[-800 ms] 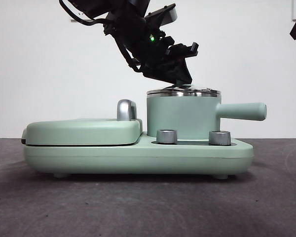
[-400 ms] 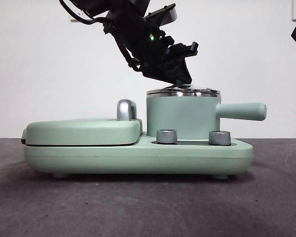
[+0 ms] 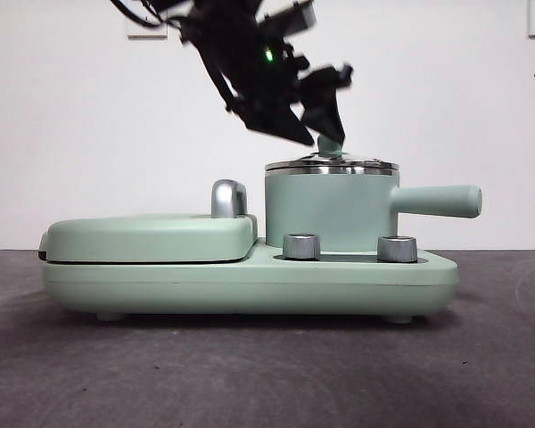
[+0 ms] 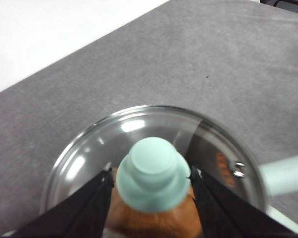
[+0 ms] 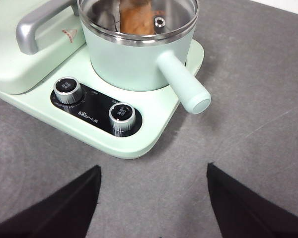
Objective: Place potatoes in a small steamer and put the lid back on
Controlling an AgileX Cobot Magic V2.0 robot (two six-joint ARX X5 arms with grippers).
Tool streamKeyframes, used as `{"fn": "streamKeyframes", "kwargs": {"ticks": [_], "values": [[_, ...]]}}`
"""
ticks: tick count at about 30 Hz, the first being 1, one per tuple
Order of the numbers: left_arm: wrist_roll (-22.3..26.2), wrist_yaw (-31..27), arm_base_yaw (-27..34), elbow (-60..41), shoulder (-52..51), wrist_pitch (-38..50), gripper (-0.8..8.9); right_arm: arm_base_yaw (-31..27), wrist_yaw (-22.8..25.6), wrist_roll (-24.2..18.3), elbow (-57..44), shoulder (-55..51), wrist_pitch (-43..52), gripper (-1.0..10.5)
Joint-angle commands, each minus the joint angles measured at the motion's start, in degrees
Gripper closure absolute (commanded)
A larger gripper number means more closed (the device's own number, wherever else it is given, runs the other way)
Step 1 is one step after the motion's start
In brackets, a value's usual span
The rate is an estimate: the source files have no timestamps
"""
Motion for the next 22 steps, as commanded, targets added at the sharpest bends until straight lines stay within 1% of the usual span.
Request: {"fn": "streamKeyframes", "kwargs": {"ticks": [1, 3, 6, 9, 14, 17, 20, 22], "values": [[-4.9, -0.2, 0.0, 1.6, -4.1, -4.2, 5.56, 0.3, -0.2, -0.3, 0.4, 0.2, 0.4, 6.2], [-8.7, -0.1, 0.6, 1.6, -6.3, -8.8, 5.56, 0.3, -0.3, -0.2, 0.4, 0.2, 0.2, 6.2], [-13.1, 0.2, 1.6, 1.5, -9.0, -15.3, 5.56, 0.3, -0.3, -0.2, 0.4, 0.2, -0.4, 6.2], [-14.8, 0.3, 2.5, 0.2, -11.6, -18.7, 5.56, 0.3, -1.2, -0.2, 0.4, 0.6, -1.2, 6.2], [-15.9, 0.3, 2.5, -8.4, -18.4, -17.4, 5.57, 0.3, -3.8, -0.5, 0.4, 3.7, 0.1, 6.2], [-18.5, 0.3, 2.5, -16.3, -23.6, -15.2, 5.57, 0.3, -5.9, -0.6, 0.4, 6.5, 2.6, 6.2], [-21.2, 0.3, 2.5, -25.8, -29.8, -10.7, 5.57, 0.5, -7.7, -0.6, 0.4, 9.2, 6.2, 6.2], [-22.4, 0.3, 2.5, -32.0, -34.4, -8.6, 5.57, 0.8, -7.8, -0.6, 0.4, 11.1, 8.6, 6.2]]}}
